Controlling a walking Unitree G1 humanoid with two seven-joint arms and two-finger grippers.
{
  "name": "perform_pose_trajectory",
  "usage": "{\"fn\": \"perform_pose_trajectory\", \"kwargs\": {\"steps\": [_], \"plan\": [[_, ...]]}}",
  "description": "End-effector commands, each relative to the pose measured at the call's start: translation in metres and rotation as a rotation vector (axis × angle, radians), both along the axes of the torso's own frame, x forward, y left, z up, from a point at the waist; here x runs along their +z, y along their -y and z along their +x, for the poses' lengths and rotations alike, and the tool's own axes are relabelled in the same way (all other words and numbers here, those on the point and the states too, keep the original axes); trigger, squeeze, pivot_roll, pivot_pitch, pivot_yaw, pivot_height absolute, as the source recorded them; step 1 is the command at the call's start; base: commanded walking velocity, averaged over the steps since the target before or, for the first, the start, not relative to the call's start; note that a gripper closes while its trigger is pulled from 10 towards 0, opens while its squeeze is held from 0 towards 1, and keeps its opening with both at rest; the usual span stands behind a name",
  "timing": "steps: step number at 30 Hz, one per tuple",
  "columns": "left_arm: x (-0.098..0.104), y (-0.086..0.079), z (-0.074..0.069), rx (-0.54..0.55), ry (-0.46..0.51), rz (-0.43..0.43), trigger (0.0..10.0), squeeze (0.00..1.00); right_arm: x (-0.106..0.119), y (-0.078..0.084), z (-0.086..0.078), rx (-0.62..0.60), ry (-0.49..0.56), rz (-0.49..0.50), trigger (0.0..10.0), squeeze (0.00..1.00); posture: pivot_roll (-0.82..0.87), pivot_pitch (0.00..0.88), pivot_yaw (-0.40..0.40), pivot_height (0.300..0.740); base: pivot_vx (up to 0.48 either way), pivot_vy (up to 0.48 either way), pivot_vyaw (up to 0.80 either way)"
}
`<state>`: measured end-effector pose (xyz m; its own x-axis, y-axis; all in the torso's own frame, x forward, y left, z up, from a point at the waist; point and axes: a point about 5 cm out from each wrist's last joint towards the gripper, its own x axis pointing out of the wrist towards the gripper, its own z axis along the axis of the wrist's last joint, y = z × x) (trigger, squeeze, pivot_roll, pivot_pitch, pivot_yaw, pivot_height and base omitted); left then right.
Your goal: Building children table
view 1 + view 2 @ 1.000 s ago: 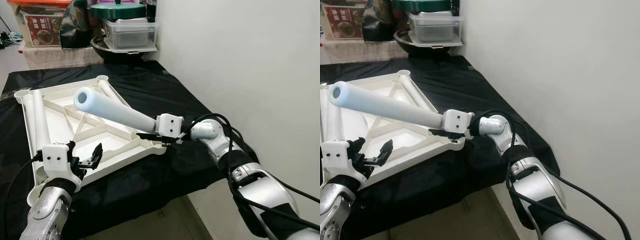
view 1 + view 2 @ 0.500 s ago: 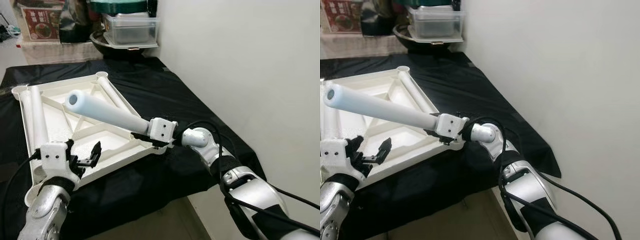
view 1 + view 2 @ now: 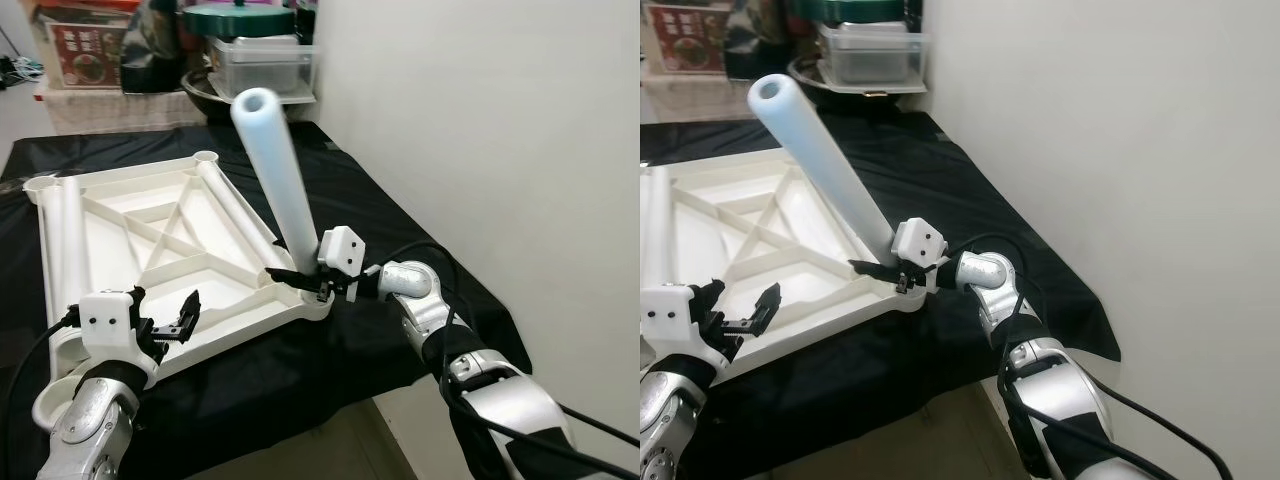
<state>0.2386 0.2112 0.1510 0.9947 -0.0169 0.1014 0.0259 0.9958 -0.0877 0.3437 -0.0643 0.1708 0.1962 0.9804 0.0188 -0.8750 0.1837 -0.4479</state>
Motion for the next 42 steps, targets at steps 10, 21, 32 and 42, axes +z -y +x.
{"fn": "perform_pose_trajectory", "kwargs": {"steps": [10, 21, 32, 42], "plan": [[-0.004, 0.0, 0.001, -0.009, -0.016, -0.005, 10.0, 0.0, -0.029, -0.003, -0.014, 0.172, -0.153, -0.184, 10.0, 0.0, 0.13, 0.0, -0.116, 0.74, 0.0, 0.0, 0.0], [-0.006, -0.001, -0.006, 0.005, -0.023, -0.009, 10.0, 0.0, 0.003, -0.018, 0.002, 0.223, -0.319, -0.184, 10.0, 0.0, 0.15, 0.0, -0.138, 0.74, 0.0, 0.0, 0.0], [-0.008, 0.0, -0.006, 0.004, -0.032, -0.012, 10.0, 0.0, 0.002, -0.02, 0.005, 0.156, -0.324, -0.212, 10.0, 0.0, 0.14, 0.0, -0.136, 0.74, 0.0, 0.0, 0.0], [-0.01, 0.001, -0.005, 0.005, -0.035, -0.013, 10.0, 0.0, -0.001, -0.024, 0.019, -0.065, -0.379, -0.289, 10.0, 0.0, 0.15, 0.0, -0.141, 0.74, 0.0, 0.0, 0.0]]}}
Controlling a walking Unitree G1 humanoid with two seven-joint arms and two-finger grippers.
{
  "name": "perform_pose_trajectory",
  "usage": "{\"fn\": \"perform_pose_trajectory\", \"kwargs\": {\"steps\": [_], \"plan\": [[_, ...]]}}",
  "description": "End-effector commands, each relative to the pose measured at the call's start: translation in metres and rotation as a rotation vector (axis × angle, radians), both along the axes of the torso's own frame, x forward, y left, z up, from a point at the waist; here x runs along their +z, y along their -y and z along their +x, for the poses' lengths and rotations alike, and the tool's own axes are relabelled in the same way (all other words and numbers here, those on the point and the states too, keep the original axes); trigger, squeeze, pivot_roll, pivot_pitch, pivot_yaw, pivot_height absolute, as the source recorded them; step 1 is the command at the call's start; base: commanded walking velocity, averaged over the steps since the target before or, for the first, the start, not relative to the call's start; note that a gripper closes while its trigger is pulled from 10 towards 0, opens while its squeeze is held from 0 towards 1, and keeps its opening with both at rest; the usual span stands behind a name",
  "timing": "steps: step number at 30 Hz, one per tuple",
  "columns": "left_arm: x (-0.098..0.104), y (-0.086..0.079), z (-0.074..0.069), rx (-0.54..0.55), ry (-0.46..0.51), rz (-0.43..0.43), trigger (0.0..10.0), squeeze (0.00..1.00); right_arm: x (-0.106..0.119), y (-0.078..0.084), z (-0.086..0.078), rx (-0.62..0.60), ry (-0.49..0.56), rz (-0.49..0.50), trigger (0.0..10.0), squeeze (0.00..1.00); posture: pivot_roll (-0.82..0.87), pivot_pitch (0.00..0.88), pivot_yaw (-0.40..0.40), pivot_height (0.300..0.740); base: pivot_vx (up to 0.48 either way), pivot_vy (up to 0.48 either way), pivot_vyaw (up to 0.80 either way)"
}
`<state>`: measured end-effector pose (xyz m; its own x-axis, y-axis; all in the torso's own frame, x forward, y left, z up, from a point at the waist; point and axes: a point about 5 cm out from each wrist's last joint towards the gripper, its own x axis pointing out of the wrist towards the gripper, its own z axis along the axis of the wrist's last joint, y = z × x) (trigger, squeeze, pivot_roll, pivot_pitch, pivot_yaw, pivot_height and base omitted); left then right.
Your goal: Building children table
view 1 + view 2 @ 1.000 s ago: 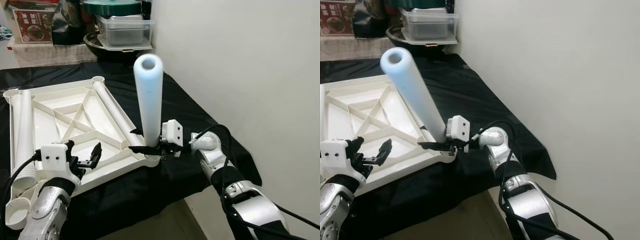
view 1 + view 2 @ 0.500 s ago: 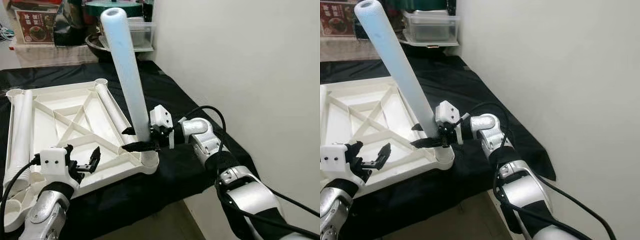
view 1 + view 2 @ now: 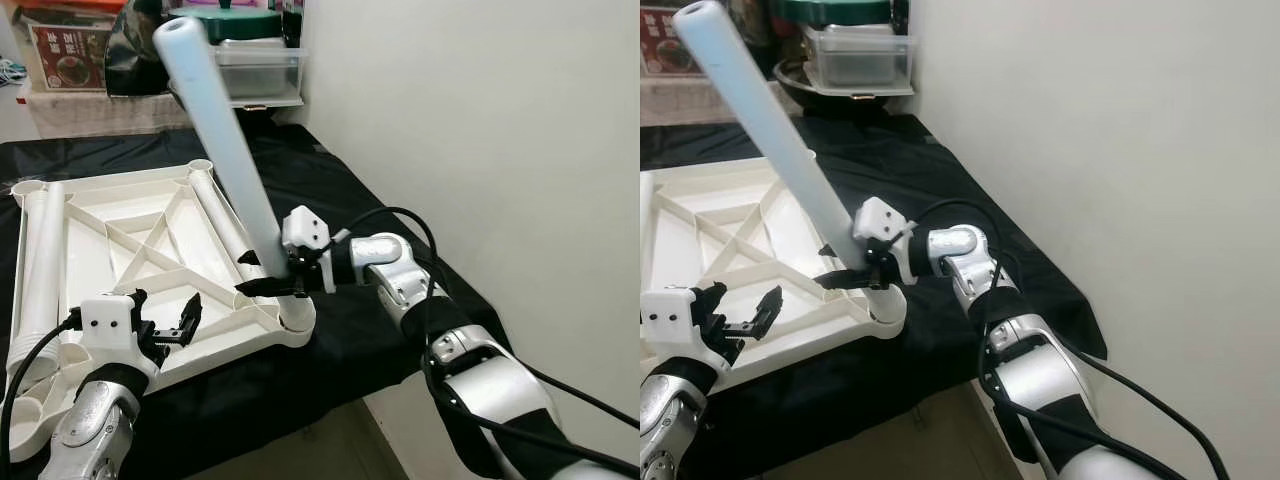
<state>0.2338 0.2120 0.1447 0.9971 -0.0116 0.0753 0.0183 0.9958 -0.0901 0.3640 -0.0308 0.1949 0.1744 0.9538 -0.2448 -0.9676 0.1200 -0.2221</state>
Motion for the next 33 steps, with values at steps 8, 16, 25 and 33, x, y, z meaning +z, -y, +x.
{"fn": "perform_pose_trajectory", "kwargs": {"steps": [8, 16, 25, 33], "plan": [[-0.005, 0.002, -0.002, 0.006, -0.012, -0.017, 10.0, 0.0, -0.021, 0.0, 0.001, -0.092, -0.181, -0.021, 10.0, 0.0, 0.16, 0.0, -0.153, 0.74, 0.0, 0.0, 0.0], [-0.004, 0.0, -0.001, 0.01, -0.009, -0.02, 10.0, 0.0, -0.021, -0.001, 0.003, -0.174, -0.231, 0.116, 10.0, 0.0, 0.16, 0.0, -0.15, 0.74, 0.0, 0.0, 0.0], [-0.004, 0.001, -0.001, 0.011, -0.013, -0.021, 10.0, 0.0, -0.04, 0.012, 0.008, -0.427, -0.31, 0.224, 10.0, 0.0, 0.15, 0.0, -0.138, 0.74, 0.0, 0.0, 0.0], [-0.005, 0.0, 0.001, 0.006, -0.021, -0.014, 10.0, 0.0, -0.068, 0.012, -0.012, -0.377, -0.307, 0.21, 10.0, 0.0, 0.13, 0.0, -0.119, 0.74, 0.0, 0.0, 0.0]]}}
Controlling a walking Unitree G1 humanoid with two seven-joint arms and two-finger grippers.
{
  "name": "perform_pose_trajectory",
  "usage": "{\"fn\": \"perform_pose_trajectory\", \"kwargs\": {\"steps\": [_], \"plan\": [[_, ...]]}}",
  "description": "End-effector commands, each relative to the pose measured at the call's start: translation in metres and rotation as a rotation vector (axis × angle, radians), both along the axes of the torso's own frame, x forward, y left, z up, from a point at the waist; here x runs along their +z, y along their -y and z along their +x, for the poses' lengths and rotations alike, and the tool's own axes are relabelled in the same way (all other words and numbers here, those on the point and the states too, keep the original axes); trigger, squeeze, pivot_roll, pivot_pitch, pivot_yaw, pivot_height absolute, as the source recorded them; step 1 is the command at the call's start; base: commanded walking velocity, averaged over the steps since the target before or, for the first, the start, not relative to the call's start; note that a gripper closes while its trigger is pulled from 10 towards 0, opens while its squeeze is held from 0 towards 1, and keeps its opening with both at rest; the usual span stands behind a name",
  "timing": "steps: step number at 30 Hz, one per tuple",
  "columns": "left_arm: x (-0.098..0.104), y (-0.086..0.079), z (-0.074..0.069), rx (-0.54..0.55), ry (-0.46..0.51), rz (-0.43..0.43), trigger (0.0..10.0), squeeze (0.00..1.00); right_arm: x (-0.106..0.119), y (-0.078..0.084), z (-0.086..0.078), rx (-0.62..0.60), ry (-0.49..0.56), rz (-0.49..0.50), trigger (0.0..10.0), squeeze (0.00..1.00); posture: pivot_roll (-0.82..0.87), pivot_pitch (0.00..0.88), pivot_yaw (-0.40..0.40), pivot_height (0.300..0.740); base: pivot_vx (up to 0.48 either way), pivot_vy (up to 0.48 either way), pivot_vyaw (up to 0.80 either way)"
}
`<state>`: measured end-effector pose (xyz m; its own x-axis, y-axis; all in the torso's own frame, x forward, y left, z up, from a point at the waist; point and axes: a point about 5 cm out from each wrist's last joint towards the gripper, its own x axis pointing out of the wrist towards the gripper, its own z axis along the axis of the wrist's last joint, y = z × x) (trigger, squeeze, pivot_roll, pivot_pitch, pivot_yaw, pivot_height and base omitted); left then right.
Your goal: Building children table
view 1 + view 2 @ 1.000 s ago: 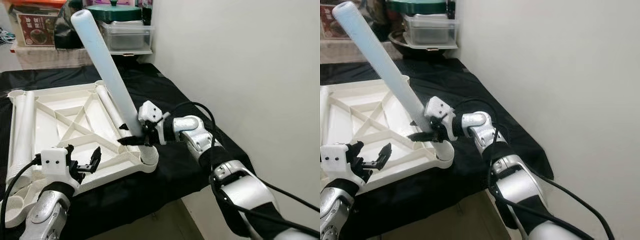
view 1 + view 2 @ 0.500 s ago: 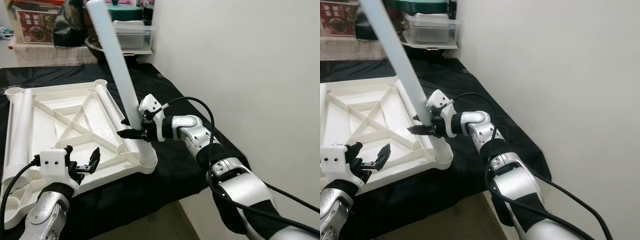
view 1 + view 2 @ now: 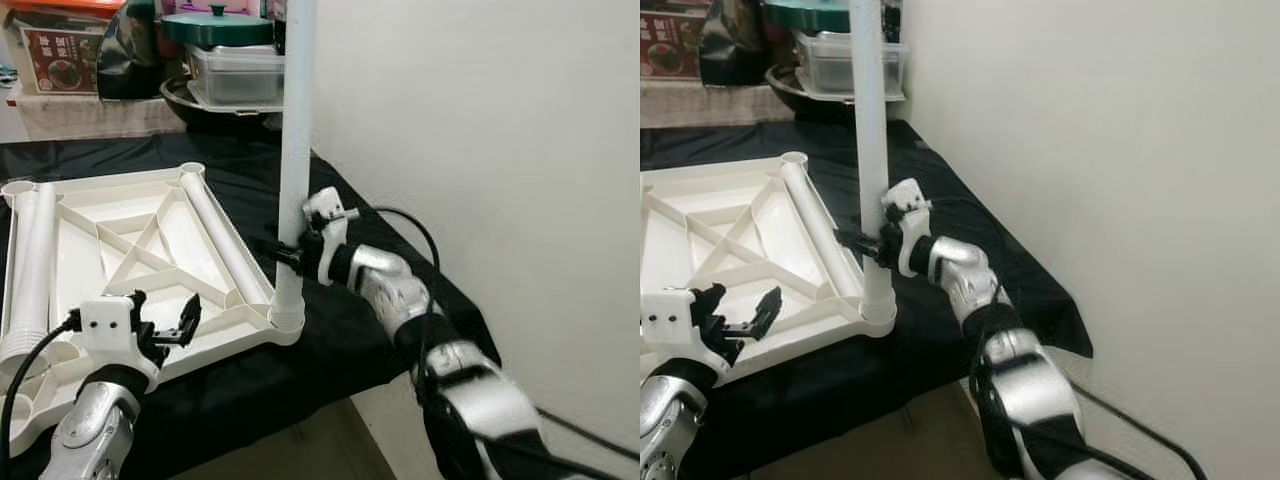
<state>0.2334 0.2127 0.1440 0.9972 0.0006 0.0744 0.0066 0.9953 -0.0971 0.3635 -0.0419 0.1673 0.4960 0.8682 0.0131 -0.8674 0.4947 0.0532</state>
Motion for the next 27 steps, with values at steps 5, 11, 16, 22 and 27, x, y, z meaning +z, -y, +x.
{"fn": "perform_pose_trajectory", "kwargs": {"steps": [5, 11, 16, 22, 27], "plan": [[-0.004, 0.001, 0.003, -0.004, -0.017, -0.008, 10.0, 0.0, -0.039, -0.001, -0.012, 0.011, -0.132, -0.106, 10.0, 0.0, 0.13, 0.0, -0.12, 0.74, 0.0, 0.0, 0.0], [-0.003, -0.001, 0.001, 0.004, -0.015, -0.009, 10.0, 0.0, -0.039, -0.009, -0.018, 0.06, -0.111, -0.11, 10.0, 0.0, 0.14, 0.0, -0.123, 0.74, 0.0, 0.0, 0.0], [-0.004, -0.002, 0.0, 0.007, -0.017, -0.009, 10.0, 0.0, -0.039, -0.015, -0.024, 0.153, -0.089, -0.156, 10.0, 0.0, 0.14, 0.0, -0.123, 0.74, 0.0, 0.0, 0.0], [-0.004, 0.001, 0.002, 0.0, -0.015, -0.014, 10.0, 0.0, -0.032, -0.023, -0.026, 0.26, -0.06, -0.231, 10.0, 0.0, 0.14, 0.0, -0.125, 0.74, 0.0, 0.0, 0.0], [-0.005, -0.002, 0.001, 0.006, -0.019, -0.014, 10.0, 0.0, -0.026, -0.028, -0.024, 0.27, -0.054, -0.236, 10.0, 0.0, 0.14, 0.0, -0.133, 0.74, 0.0, 0.0, 0.0]]}}
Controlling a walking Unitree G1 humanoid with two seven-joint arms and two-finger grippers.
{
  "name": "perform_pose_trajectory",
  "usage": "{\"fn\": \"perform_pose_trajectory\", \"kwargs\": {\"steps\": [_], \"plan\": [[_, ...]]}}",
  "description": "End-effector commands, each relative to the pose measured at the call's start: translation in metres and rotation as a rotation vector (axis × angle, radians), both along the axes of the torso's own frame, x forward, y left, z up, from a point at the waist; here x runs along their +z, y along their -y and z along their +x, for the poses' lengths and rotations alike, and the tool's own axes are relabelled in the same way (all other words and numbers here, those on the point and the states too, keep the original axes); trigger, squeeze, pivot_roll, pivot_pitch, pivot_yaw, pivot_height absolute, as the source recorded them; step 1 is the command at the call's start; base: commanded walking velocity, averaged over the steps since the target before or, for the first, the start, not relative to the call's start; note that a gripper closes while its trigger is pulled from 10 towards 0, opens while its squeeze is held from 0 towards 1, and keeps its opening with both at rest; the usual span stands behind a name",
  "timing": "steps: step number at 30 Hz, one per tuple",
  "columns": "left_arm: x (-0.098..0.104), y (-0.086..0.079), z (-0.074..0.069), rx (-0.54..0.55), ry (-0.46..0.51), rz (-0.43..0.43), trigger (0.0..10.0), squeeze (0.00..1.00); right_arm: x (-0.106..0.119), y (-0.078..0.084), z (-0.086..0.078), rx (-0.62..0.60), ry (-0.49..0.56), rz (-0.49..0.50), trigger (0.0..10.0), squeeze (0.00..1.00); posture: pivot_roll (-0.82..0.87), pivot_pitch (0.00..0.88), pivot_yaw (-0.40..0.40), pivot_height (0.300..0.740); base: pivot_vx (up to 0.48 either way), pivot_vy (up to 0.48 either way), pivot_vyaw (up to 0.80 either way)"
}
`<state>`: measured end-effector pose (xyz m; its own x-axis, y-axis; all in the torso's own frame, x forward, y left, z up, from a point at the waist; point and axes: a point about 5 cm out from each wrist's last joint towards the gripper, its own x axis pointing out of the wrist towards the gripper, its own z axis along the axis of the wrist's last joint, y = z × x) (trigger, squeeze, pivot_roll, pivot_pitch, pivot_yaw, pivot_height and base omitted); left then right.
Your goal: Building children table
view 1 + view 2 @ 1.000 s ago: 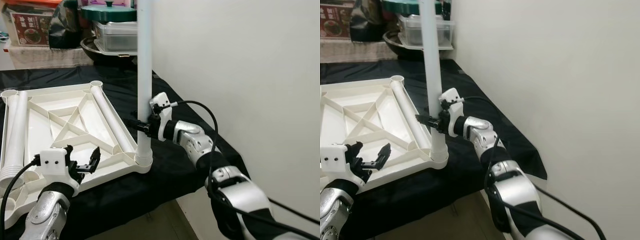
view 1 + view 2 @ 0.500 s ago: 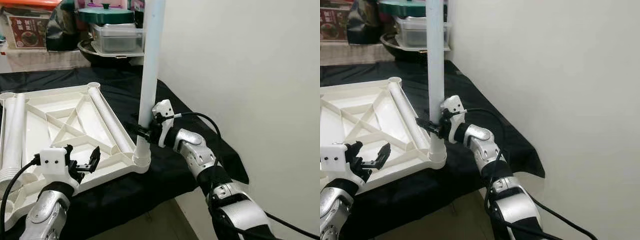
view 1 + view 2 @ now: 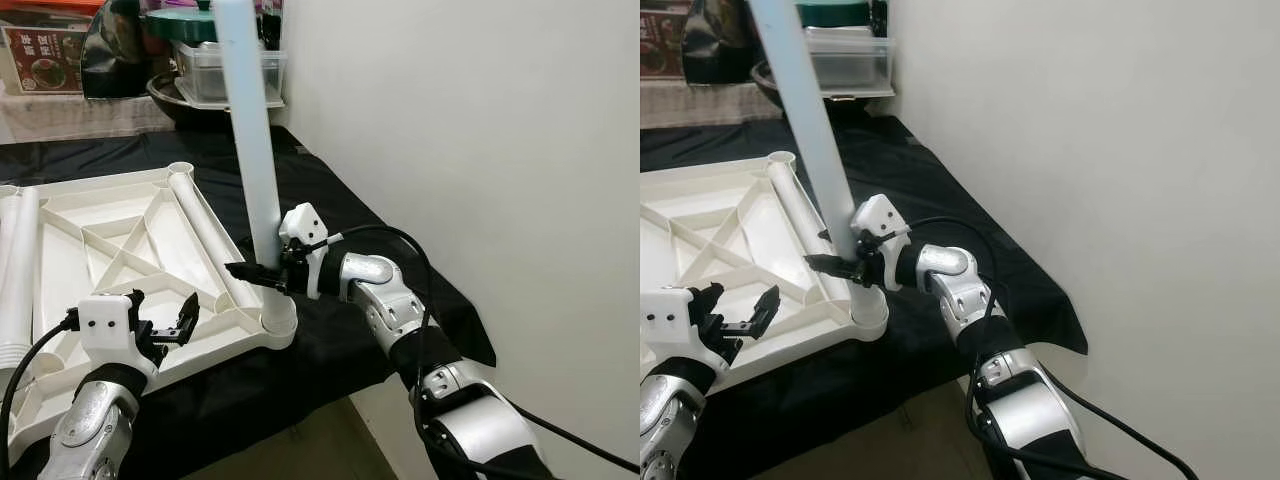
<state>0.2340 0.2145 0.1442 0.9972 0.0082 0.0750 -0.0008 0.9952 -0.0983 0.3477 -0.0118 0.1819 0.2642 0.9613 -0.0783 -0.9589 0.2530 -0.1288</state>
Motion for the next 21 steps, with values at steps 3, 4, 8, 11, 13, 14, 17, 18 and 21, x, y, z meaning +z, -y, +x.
{"fn": "perform_pose_trajectory", "kwargs": {"steps": [3, 4, 8, 11, 13, 14, 17, 18, 21], "plan": [[-0.005, 0.0, 0.0, 0.001, -0.02, -0.014, 10.0, 0.0, -0.039, 0.001, -0.008, -0.016, -0.191, -0.074, 10.0, 0.0, 0.14, 0.0, -0.133, 0.74, 0.0, 0.0, 0.0], [-0.005, 0.0, 0.0, 0.001, -0.02, -0.014, 10.0, 0.0, -0.039, 0.001, -0.008, -0.016, -0.191, -0.074, 10.0, 0.0, 0.14, 0.0, -0.133, 0.74, 0.0, 0.0, 0.0], [-0.006, 0.0, -0.001, 0.002, -0.022, -0.019, 10.0, 0.0, -0.04, 0.001, -0.009, -0.039, -0.215, -0.035, 10.0, 0.0, 0.14, 0.0, -0.128, 0.74, 0.0, 0.0, 0.0], [-0.007, 0.001, -0.001, 0.0, -0.023, -0.021, 10.0, 0.0, -0.045, 0.0, -0.012, -0.079, -0.24, -0.005, 10.0, 0.0, 0.14, 0.0, -0.123, 0.74, 0.0, 0.0, 0.0], [-0.006, 0.001, 0.0, -0.001, -0.022, -0.022, 10.0, 0.0, -0.047, -0.001, -0.014, -0.109, -0.253, 0.011, 10.0, 0.0, 0.13, 0.0, -0.119, 0.74, 0.0, 0.0, 0.0], [-0.006, 0.001, 0.0, -0.001, -0.022, -0.022, 10.0, 0.0, -0.047, -0.001, -0.014, -0.109, -0.253, 0.011, 10.0, 0.0, 0.13, 0.0, -0.119, 0.74, 0.0, 0.0, 0.0], [-0.005, 0.0, 0.002, -0.002, -0.02, -0.022, 10.0, 0.0, -0.05, -0.005, -0.016, -0.164, -0.262, 0.033, 10.0, 0.0, 0.13, 0.0, -0.112, 0.74, 0.0, 0.0, 0.0], [-0.005, 0.0, 0.002, -0.003, -0.019, -0.021, 10.0, 0.0, -0.05, -0.008, -0.017, -0.19, -0.263, 0.05, 10.0, 0.0, 0.13, 0.0, -0.107, 0.74, 0.0, 0.0, 0.0], [-0.004, 0.0, 0.002, -0.004, -0.019, -0.021, 10.0, 0.0, -0.05, -0.01, -0.017, -0.205, -0.264, 0.061, 10.0, 0.0, 0.13, 0.0, -0.107, 0.74, 0.0, 0.0, 0.0]]}}
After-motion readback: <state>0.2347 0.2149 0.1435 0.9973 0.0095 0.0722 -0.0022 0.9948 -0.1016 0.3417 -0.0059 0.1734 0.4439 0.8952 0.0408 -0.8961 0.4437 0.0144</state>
